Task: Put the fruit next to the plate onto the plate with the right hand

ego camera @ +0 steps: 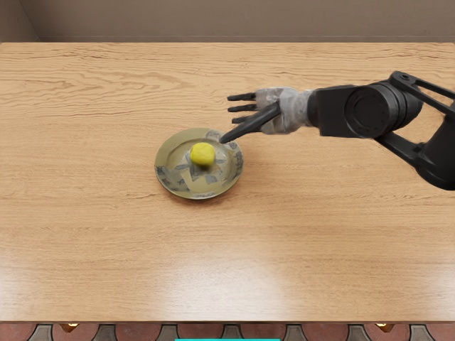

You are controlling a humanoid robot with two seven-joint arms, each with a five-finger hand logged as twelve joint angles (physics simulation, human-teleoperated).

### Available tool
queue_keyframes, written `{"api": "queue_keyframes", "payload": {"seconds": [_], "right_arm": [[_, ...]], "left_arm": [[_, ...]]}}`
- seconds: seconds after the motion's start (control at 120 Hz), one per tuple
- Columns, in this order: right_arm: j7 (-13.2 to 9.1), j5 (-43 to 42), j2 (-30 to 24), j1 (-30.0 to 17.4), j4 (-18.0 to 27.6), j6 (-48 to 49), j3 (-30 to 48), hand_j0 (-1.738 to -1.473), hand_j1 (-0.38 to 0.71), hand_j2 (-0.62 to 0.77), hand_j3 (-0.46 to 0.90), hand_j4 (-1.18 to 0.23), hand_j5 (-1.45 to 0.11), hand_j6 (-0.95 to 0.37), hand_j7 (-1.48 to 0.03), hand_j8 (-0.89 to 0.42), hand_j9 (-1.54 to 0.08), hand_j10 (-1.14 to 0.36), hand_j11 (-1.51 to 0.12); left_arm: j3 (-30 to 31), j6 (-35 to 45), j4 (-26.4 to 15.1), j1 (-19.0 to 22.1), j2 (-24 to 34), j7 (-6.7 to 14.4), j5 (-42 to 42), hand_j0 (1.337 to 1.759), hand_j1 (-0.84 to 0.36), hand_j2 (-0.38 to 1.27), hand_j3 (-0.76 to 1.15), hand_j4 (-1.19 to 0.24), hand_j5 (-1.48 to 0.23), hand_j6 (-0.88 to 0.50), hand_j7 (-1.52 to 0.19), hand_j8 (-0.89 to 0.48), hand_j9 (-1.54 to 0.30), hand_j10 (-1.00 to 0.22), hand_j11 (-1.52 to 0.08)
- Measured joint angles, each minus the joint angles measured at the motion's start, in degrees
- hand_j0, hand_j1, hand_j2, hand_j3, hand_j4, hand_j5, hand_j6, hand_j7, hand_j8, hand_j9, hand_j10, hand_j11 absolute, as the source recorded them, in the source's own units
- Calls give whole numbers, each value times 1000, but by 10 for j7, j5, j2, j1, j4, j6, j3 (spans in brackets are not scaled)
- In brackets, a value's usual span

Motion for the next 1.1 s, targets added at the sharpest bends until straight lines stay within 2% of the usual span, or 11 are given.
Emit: {"api": "queue_keyframes", "payload": {"seconds": [0.108, 0.217, 0.342, 0.483, 0.625, 0.825, 1.1], "right_arm": [[0, 6, -45, -81, 1, 165, 69, -1658, -265, -12, 0, -70, -92, -70, -92, -69, -92, -70, -92], [0, 53, -93, -149, 1, 309, 124, -1658, -273, -12, 0, -63, -82, -62, -82, -62, -82, -63, -82], [0, 110, -150, -202, 1, 406, 155, -1658, -279, -11, 0, -57, -76, -57, -76, -57, -76, -57, -76], [0, 141, -202, -269, -6, 438, 193, -1658, -285, -10, 0, -52, -69, -52, -69, -52, -69, -52, -69], [0, 186, -240, -325, -44, 447, 207, -1658, -289, -9, 0, -48, -65, -48, -65, -48, -65, -49, -65], [0, 232, -264, -358, -86, 449, 210, -1658, -291, -9, 0, -45, -62, -44, -63, -45, -62, -46, -63], [0, 266, -280, -366, -75, 450, 208, -1658, -292, -9, 0, -44, -61, -42, -62, -43, -61, -44, -61]], "left_arm": [[0, 0, 0, 0, 0, 0, 0, 1658, 69, 47, 0, -234, -304, -234, -304, -234, -304, -234, -304], [0, 0, 0, 0, 0, 0, 0, 1658, 69, 47, 0, -234, -304, -234, -304, -234, -304, -234, -304], [0, 0, 0, 0, 0, 0, 0, 1658, 69, 47, 0, -234, -304, -234, -304, -234, -304, -234, -304], [0, 0, 0, 0, 0, 0, 0, 1658, 69, 47, 0, -234, -304, -234, -304, -234, -304, -234, -304], [0, 0, 0, 0, 0, 0, 0, 1658, 69, 47, 0, -234, -304, -234, -304, -234, -304, -234, -304], [0, 0, 0, 0, 0, 0, 0, 1658, 69, 47, 0, -234, -304, -234, -304, -234, -304, -234, -304], [0, 0, 0, 0, 0, 0, 0, 1658, 69, 47, 0, -234, -304, -234, -304, -234, -304, -234, -304]]}}
